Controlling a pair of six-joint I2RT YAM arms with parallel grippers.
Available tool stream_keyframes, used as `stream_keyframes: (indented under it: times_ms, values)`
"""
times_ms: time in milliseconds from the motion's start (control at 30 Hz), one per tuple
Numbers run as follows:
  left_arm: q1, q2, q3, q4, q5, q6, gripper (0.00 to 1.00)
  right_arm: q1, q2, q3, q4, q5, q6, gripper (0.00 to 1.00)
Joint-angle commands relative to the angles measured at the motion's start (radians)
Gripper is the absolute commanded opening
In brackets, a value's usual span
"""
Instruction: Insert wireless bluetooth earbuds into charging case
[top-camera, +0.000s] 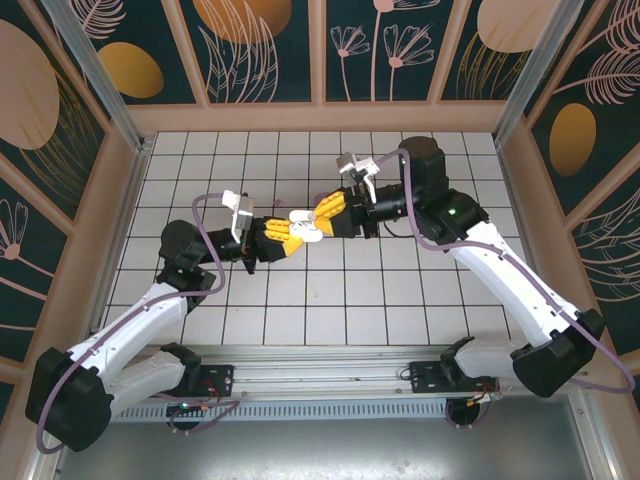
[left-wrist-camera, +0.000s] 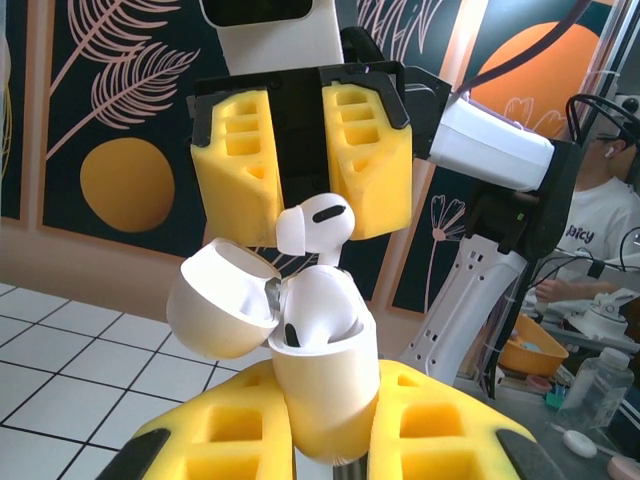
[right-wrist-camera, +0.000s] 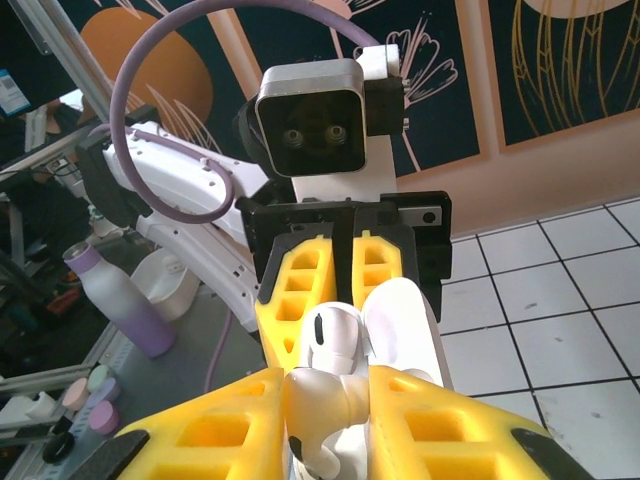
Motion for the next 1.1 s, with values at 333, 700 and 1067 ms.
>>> stream_keyframes:
  times_ms: [333,700,1067]
  values:
    - [-0.018,-0.041,-0.018,0.175,0.024,0.083,0.0,-0.032,0.082,0.02,-0.069,-0.203,0.018,0.24]
    - [-0.017,-0.03,-0.013,0.176,0.026,0.087,0.0,-0.001,0.112,0.049,-0.152,-0.157,-0.062,0.25]
    - [-0.019,-0.024,-0.012,0.138,0.035,0.147,0.0,0.022,0.166,0.117,-0.34,-0.01,-0.203,0.24]
